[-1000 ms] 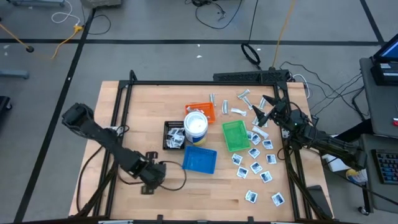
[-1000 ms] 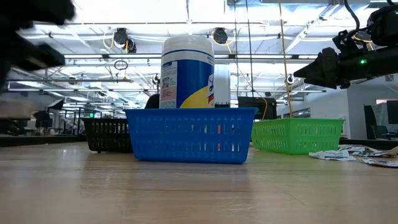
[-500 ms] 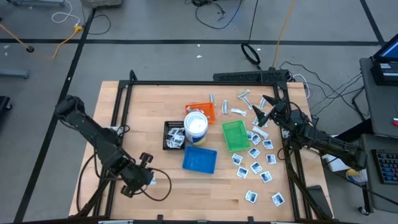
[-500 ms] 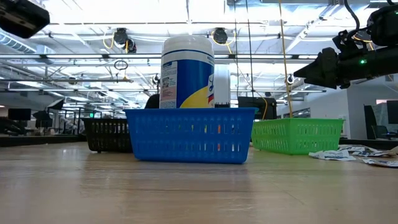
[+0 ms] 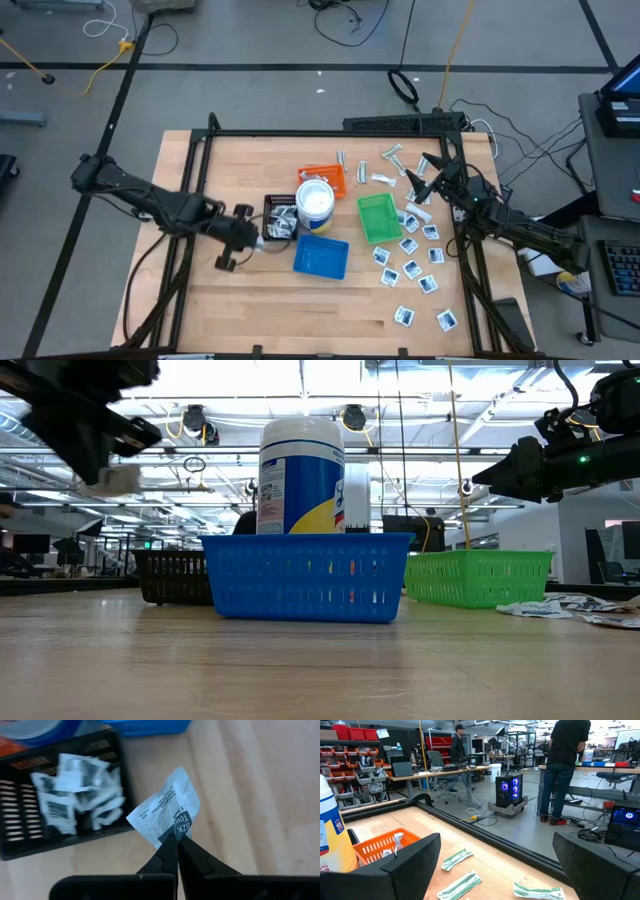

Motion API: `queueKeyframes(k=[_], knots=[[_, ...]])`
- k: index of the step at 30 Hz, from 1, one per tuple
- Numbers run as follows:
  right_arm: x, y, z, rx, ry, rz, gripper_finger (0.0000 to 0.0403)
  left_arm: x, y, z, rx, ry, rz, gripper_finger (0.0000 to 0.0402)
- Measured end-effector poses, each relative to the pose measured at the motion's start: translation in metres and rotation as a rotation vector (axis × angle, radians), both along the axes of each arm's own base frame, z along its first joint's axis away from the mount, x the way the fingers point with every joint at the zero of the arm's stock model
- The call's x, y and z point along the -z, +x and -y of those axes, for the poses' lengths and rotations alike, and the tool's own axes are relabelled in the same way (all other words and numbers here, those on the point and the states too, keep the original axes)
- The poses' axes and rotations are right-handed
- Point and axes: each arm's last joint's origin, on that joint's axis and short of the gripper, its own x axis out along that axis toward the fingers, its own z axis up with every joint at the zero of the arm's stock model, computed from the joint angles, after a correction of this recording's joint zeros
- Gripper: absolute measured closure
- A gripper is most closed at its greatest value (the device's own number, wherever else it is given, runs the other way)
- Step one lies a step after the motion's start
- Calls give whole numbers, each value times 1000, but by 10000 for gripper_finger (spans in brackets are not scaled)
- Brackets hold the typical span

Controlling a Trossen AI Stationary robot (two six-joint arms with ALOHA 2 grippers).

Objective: Pick & Place First Aid Supplies
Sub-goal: Put the gray towelette pack into the black bin

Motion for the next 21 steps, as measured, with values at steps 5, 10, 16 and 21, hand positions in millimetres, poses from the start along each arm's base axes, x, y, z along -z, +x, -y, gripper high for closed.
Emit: queueKeyframes(k=[5, 10, 16, 21], knots=[[0, 0, 0, 0, 0, 0, 23, 1, 6, -38, -78, 1, 3, 401], [0, 0, 0, 0, 0, 0, 23, 1, 10, -72, -133, -16, 27, 401], [0, 0, 0, 0, 0, 0, 23, -2, 11, -99, -163, -57, 99, 401], [0, 0, 0, 0, 0, 1, 23, 2, 17, -106, -184, -54, 130, 401]])
